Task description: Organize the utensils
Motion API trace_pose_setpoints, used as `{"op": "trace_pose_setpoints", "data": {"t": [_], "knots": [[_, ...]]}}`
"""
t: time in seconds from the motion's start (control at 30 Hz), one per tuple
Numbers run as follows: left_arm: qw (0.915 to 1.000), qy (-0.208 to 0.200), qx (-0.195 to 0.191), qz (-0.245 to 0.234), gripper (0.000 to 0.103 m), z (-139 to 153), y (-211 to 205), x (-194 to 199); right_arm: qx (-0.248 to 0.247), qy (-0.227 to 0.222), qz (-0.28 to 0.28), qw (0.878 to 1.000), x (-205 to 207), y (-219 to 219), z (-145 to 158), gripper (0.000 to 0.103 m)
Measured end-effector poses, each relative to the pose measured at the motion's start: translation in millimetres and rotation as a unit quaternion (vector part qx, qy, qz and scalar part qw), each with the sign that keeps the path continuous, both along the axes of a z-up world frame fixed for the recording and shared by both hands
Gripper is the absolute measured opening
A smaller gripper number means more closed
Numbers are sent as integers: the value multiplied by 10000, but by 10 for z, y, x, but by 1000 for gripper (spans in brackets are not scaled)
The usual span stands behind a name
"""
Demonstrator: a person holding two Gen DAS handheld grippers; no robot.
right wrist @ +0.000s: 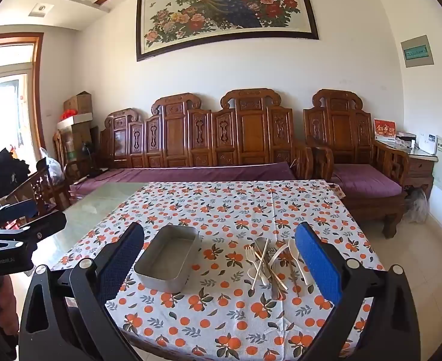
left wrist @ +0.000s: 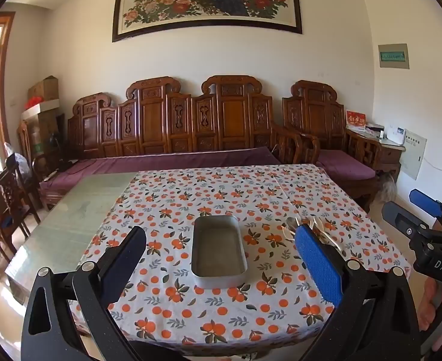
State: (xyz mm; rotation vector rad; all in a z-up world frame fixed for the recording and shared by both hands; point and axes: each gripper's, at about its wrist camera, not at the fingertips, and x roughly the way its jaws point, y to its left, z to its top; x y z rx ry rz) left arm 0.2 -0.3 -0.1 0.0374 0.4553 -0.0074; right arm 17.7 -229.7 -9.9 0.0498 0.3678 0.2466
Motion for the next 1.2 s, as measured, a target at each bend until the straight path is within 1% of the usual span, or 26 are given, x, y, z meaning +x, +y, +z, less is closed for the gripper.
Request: {"op": "trace_pose_setpoints", "data": {"t": [0.9, 1.2], "knots": [[10000, -45, -63, 5, 96, -7, 7, 6, 4, -18, 10, 10000, -7, 19, -10, 100], [10000, -20, -64, 1, 96, 62, -29, 72, 6, -18, 11, 10000, -3, 22, -19, 100]]}}
